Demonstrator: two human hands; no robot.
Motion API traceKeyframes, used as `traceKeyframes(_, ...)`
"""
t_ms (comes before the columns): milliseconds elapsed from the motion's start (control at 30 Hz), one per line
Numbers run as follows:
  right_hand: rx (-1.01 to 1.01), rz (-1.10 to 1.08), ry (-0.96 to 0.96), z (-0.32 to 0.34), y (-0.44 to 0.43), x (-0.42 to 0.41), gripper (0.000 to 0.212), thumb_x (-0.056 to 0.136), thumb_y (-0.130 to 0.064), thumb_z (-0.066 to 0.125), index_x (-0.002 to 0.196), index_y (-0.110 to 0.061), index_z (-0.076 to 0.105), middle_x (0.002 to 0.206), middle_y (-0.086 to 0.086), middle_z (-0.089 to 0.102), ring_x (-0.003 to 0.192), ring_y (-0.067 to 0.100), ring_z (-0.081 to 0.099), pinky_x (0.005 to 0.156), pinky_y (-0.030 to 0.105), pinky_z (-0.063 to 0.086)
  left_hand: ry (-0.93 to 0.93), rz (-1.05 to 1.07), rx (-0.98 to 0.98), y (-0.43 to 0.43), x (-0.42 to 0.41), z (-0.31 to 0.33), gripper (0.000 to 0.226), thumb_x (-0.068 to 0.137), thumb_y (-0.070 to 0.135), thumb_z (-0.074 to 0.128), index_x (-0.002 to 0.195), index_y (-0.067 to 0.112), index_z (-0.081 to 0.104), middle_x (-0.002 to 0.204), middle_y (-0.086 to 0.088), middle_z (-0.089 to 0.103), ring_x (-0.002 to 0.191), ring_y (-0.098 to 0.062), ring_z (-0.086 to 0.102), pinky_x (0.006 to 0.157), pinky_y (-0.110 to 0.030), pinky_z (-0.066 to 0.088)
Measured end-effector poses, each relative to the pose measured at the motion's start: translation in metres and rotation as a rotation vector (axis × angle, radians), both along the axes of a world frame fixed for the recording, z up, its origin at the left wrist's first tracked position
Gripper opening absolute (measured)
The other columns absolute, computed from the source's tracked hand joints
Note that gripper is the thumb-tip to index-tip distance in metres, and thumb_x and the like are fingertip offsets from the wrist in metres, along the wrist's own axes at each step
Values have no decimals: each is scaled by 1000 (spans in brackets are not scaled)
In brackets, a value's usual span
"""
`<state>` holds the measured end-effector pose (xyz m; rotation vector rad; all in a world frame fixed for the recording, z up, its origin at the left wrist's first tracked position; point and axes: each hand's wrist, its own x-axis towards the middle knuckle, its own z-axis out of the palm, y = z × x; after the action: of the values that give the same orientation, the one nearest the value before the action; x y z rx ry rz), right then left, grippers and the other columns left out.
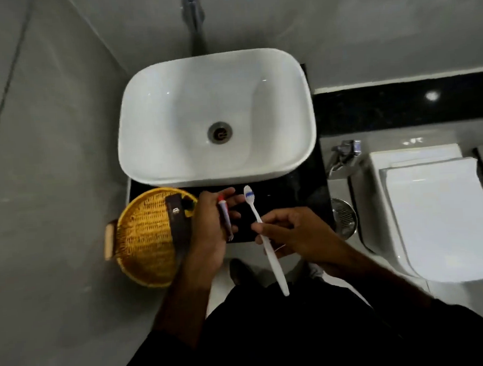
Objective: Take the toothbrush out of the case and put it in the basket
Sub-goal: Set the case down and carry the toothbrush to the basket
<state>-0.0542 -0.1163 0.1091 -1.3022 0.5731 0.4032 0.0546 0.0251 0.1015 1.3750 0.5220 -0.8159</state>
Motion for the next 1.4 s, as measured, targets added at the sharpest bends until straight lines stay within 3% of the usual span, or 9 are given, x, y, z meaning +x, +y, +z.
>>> traceKeyframes(100, 68, 39, 23, -3, 34, 19, 14, 100, -9, 67, 108, -11, 79, 90, 6, 80, 74, 11, 76, 70, 25, 65, -32, 74, -43, 66, 14, -14, 24, 84, 30, 52, 97, 21, 71, 87, 0, 78, 59, -9, 59, 49, -22, 46)
traceKeyframes(200, 38, 105, 50, -14, 71, 41, 16, 100, -6, 67, 110, -9, 79, 97, 11, 82, 76, 11, 77, 71, 23, 64, -114, 79, 71, 128, 28, -33, 29, 99, 21, 50, 91, 31, 76, 98, 2, 77, 81, -13, 69, 68, -27, 56)
traceKeyframes(333, -218, 181, 51, -38, 118, 84, 14, 98, -15, 72, 108, -17, 81, 95, 3, 82, 86, 18, 80, 78, 30, 65, -231, -109, 327, 177, 51, -58, 27, 101, 24, 53, 100, 46, 70, 114, 12, 66, 98, -12, 66, 76, -29, 57)
traceKeyframes(467, -392, 254, 47, -60, 155, 130, 11, 96, -17, 74, 106, -14, 78, 84, -6, 78, 67, -1, 76, 61, 16, 61, -269, -117, 477, 186, 77, -79, 22, 94, 25, 65, 116, 30, 65, 101, 12, 62, 82, 2, 58, 60, -14, 44)
traceKeyframes(533, -461, 248, 65, -72, 170, 146, 5, 94, -16, 76, 99, -16, 74, 87, 2, 79, 72, 7, 79, 66, 24, 65, -336, -117, 548, 185, 85, -86, 22, 92, 21, 68, 114, 19, 64, 100, 7, 65, 77, 0, 59, 60, -14, 45)
traceKeyframes(633, -631, 263, 94, -87, 185, 161, 18, 90, -20, 80, 84, -27, 65, 98, 5, 80, 88, 22, 80, 80, 40, 67, -371, -176, 624, 183, 91, -94, 21, 92, 16, 68, 112, 9, 66, 108, -7, 70, 85, -17, 67, 75, -29, 56)
traceKeyframes(700, -740, 319, 95, -95, 189, 166, 8, 90, -23, 80, 89, -24, 72, 100, 4, 80, 93, 21, 78, 83, 39, 65, -373, -198, 655, 183, 91, -100, 21, 93, 13, 66, 112, 6, 67, 115, -13, 71, 101, -27, 67, 88, -34, 54)
traceKeyframes(967, -821, 469, 77, -102, 206, 174, 23, 100, -27, 68, 108, -6, 76, 108, 10, 77, 98, 25, 75, 85, 35, 63, -444, -264, 749, 185, 83, -111, 18, 92, 11, 65, 109, 5, 69, 113, -13, 71, 104, -29, 66, 90, -35, 49)
traceKeyframes(1400, -1010, 487, 16, -95, 223, 165, 17, 102, -22, 64, 112, -10, 69, 108, 9, 74, 96, 27, 74, 70, 29, 52, -624, -411, 1009, 182, 77, -109, 24, 100, 23, 51, 115, 9, 63, 113, -11, 69, 103, -27, 64, 91, -40, 52)
